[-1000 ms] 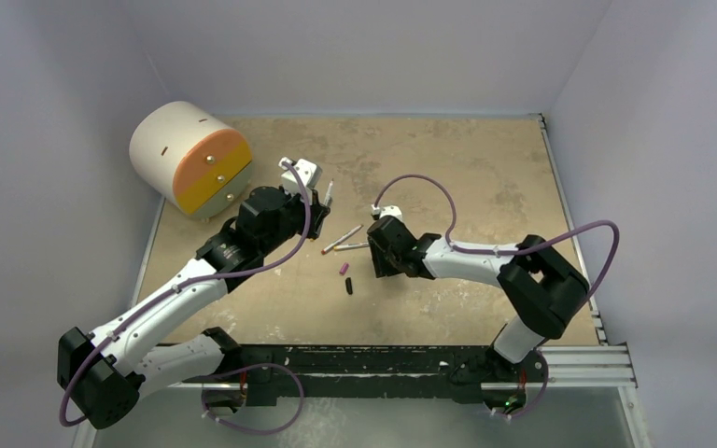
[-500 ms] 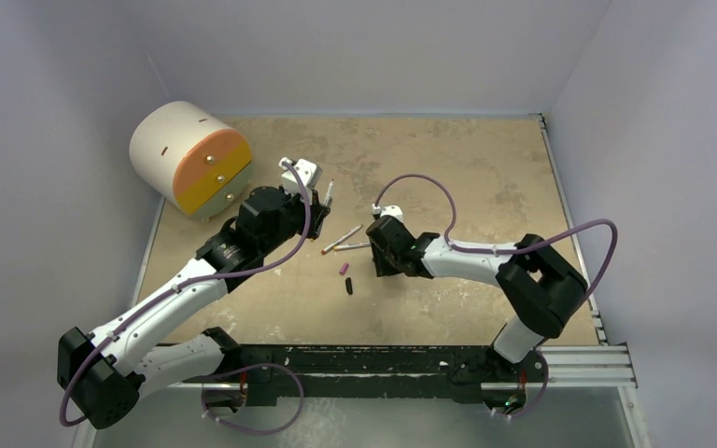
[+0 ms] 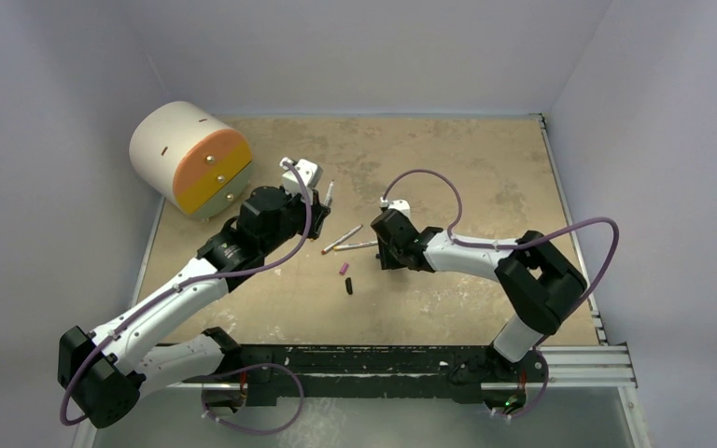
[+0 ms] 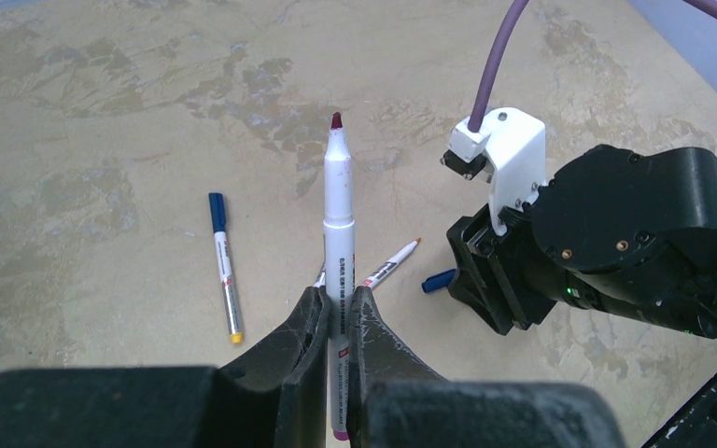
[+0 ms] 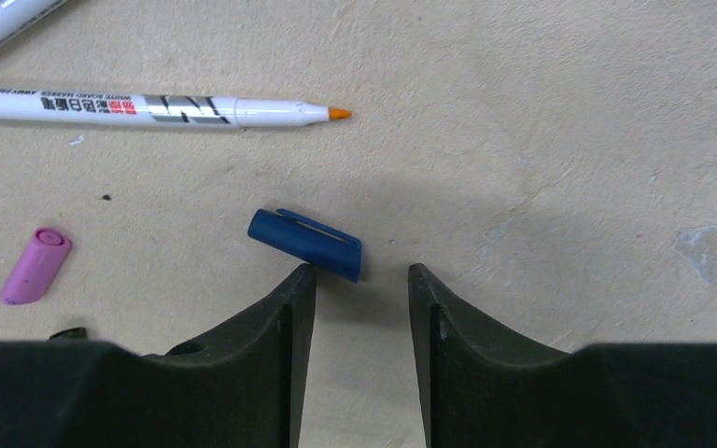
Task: Insert the pens into the pen caps
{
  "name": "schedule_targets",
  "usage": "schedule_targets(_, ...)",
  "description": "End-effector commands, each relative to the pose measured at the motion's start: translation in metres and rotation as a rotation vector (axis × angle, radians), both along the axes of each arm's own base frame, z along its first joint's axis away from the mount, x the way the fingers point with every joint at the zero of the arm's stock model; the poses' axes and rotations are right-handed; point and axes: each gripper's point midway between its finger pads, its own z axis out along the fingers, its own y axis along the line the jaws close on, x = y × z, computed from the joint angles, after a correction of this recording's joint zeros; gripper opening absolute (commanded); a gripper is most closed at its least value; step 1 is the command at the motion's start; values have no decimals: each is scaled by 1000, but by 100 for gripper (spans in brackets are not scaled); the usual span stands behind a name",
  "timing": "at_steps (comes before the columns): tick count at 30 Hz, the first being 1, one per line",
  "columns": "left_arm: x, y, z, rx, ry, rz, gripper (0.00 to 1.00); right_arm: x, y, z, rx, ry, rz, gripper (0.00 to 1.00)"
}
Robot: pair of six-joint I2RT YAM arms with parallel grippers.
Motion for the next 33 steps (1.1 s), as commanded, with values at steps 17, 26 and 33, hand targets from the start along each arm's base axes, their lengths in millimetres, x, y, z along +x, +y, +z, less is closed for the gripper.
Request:
schedule_targets(17,4,-4,9,-18,-33,-10,0,35,-24,-8,-89,-3,-54,45)
schedule_targets(26,4,-5,7,-17,-27,-13,0,58,-17,31,-22,-135,-117,43)
schedule_targets(33,3,-5,10,-27,-33,-16,0,51,7,48,58,-155,-75,43)
